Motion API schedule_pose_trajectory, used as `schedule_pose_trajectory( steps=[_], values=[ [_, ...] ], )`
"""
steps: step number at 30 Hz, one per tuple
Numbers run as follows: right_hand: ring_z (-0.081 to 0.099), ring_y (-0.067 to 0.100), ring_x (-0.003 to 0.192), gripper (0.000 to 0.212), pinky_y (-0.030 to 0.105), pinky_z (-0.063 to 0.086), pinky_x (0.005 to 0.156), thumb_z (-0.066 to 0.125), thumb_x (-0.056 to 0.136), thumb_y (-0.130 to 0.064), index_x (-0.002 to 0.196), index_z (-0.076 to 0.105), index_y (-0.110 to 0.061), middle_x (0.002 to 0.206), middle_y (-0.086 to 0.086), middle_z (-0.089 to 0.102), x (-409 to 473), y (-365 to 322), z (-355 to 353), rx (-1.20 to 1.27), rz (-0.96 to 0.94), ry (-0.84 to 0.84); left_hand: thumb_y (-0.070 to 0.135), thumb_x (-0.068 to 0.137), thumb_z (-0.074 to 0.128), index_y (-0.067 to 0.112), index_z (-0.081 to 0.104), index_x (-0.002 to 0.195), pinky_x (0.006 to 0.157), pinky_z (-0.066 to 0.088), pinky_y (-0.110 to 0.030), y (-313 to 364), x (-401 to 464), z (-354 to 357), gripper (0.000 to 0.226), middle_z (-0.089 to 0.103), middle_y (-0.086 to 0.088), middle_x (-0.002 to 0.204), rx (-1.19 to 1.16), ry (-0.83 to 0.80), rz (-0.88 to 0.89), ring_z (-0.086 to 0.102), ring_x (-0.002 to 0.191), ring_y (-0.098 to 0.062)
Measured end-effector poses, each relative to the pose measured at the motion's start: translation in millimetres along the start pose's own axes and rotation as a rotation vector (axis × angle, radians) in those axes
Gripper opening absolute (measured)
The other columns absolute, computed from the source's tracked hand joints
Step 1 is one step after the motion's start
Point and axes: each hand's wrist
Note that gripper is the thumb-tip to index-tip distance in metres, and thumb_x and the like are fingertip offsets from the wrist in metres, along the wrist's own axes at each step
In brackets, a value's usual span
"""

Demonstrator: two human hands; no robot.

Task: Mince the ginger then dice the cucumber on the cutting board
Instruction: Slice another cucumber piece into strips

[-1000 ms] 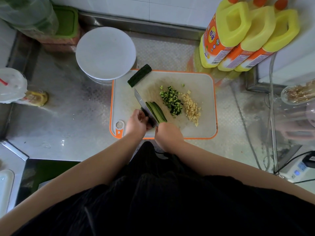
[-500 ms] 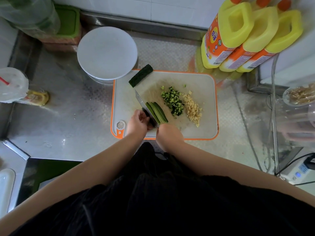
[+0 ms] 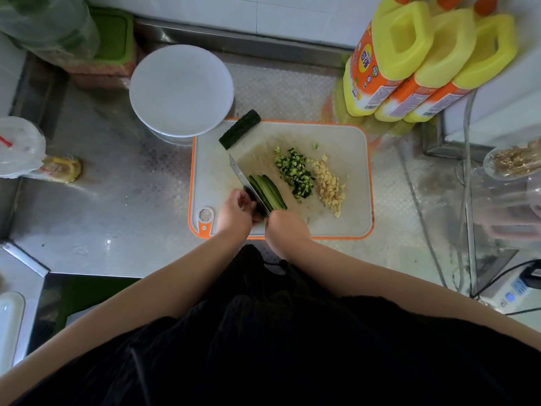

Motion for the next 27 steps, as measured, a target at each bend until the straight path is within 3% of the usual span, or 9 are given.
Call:
schedule_pose_trajectory(
  steps=[7,12,20,22,25,27],
  values=[
    [0.062,0.031,0.097,0.020,0.031,0.043,0.072,0.043,0.097,-0.010,0.106,0.059,-0.002,0.104,0.016,0.065,-4,11,9,-0.029,-0.010,-0.020,0.008,0.096,0.055,0.018,0.048,0.084,0.073,0.056,-0.045,0,1,1,0.017,0.067,-0.018,0.094,0.002,0.014,-0.003,0.068,0.084,-0.034],
    [0.063,0.029,0.087,0.015,0.031,0.044,0.065,0.044,0.095,-0.005,0.099,0.059,-0.003,0.097,0.015,0.065,2,4,5,-0.012,-0.016,0.015,0.008,0.096,0.055,0.012,0.050,0.093,0.063,0.053,-0.030,0,1,1,0.007,0.066,-0.017,0.095,0.001,0.004,0.003,0.067,0.076,-0.026],
    [0.062,0.031,0.097,0.017,0.034,0.047,0.075,0.045,0.095,-0.006,0.106,0.058,-0.001,0.105,0.016,0.064,-3,9,7,-0.049,-0.031,0.003,0.012,0.095,0.057,0.007,0.049,0.104,0.052,0.048,-0.014,0,-1,2,0.013,0.061,-0.002,0.085,-0.035,0.034,-0.012,0.061,0.069,-0.015],
    [0.063,0.032,0.097,0.017,0.034,0.047,0.073,0.046,0.095,-0.004,0.106,0.058,-0.001,0.105,0.016,0.065,0,3,4,-0.035,-0.017,0.023,0.016,0.095,0.058,0.009,0.049,0.107,0.056,0.050,-0.017,1,0,2,0.017,0.062,-0.003,0.091,-0.035,0.048,-0.042,0.064,0.074,-0.017],
    [0.063,0.031,0.098,0.017,0.034,0.048,0.075,0.046,0.095,-0.004,0.107,0.059,-0.002,0.106,0.015,0.065,2,1,1,-0.031,-0.009,0.033,0.022,0.092,0.061,0.013,0.048,0.107,0.075,0.058,-0.036,0,2,2,0.021,0.065,-0.003,0.096,-0.042,0.055,-0.072,0.068,0.085,-0.022],
    [0.062,0.031,0.100,0.019,0.033,0.046,0.075,0.044,0.096,-0.005,0.110,0.058,-0.001,0.108,0.016,0.064,-1,7,2,-0.061,-0.037,0.016,0.024,0.091,0.061,0.014,0.049,0.108,0.080,0.057,-0.042,0,1,3,0.023,0.066,-0.004,0.098,-0.017,0.061,-0.086,0.068,0.088,-0.024]
  ],
)
Point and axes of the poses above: each hand's wrist, its own x-axis towards the middle knuckle, its own z-axis out of the palm, y = z × x
